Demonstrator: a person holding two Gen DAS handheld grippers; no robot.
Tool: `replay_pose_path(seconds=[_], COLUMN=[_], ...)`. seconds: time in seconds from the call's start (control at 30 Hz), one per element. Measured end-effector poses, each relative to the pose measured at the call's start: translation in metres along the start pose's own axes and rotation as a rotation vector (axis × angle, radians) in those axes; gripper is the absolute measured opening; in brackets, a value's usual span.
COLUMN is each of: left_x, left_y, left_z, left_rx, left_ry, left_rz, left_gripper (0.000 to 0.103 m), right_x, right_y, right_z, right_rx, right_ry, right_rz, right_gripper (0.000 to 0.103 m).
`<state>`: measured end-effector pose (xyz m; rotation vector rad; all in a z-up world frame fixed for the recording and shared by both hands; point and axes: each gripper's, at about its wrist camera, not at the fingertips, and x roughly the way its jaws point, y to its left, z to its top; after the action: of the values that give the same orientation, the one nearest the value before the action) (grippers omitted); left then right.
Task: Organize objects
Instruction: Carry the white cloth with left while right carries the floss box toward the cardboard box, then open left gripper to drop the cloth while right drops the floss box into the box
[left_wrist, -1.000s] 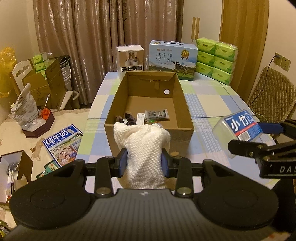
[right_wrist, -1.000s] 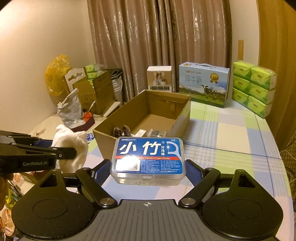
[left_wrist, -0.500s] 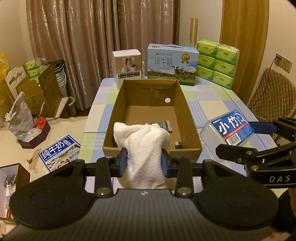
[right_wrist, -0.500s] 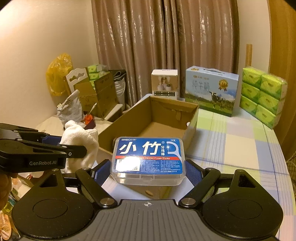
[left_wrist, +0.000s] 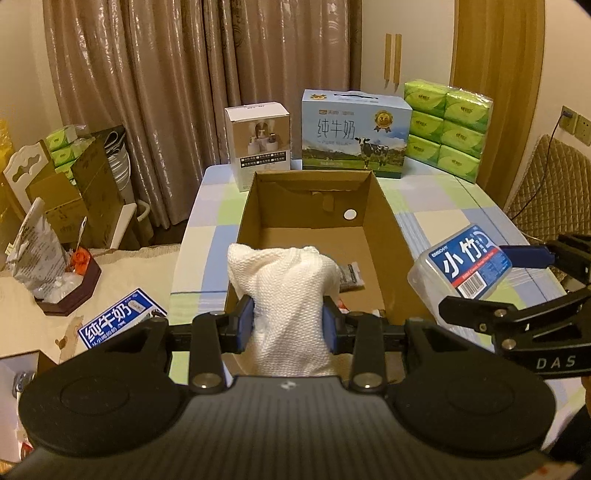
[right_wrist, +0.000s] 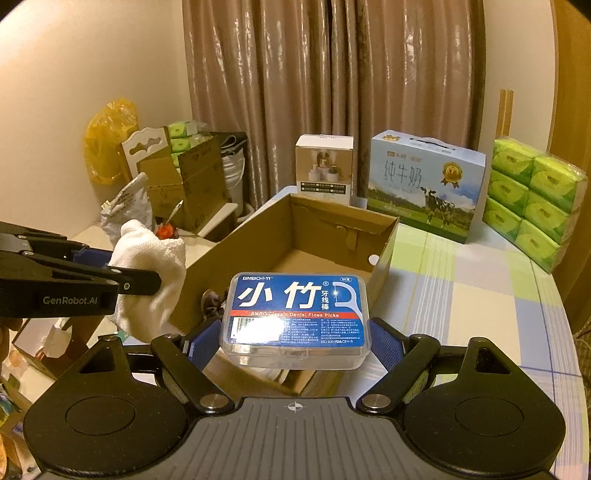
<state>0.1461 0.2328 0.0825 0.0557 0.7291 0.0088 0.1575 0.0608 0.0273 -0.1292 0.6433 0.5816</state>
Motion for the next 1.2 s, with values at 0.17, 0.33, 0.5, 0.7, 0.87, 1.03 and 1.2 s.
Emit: replay_pose_path(seconds=[0.17,0.33,0.5,0.7,0.87,1.03,1.2], left_x=[0.022,0.044,0.062,0.078,0.091,0.103,0.114], left_y=[0.003,0.004,0.008,0.012,0.015,0.014,0.012], left_z=[0.012,0.02,0.025,0.031,0.036,0.041,0.044], left_rx=[0.012,0.026,0.035,0.05,0.058,0.07,0.075], left_ry=[0.015,0.031,0.044,0.053,0.056,0.056,0.041], left_rz=[-0.008,-0.013,-0.018,-0.02,-0.022,-0.023,-0.039], left_gripper=[0.033,0.033,0.034,0.034,0.035,0.036,0.054], right_x=[0.018,0.037,0.054,0.069,0.08,0.088,0.092], right_y=[-0.007,-0.014,-0.02,-0.026,-0.032,-0.038,-0.044], right_z=[0.008,0.014,0.018,0.025,0.029,0.03,0.029], right_rx=[-0.008,-0.009,-0.009,-0.004,-0.004,0.001,0.009], right_ry=[0.008,0.021,0.035,0.036,0.035,0.038,0.038], right_rz=[-0.003,-0.005,-0.006,-0.006,-0.008,-0.008,-0.011], right_gripper=[0.083,0.083,0.083,0.083,0.083,0.083,0.083])
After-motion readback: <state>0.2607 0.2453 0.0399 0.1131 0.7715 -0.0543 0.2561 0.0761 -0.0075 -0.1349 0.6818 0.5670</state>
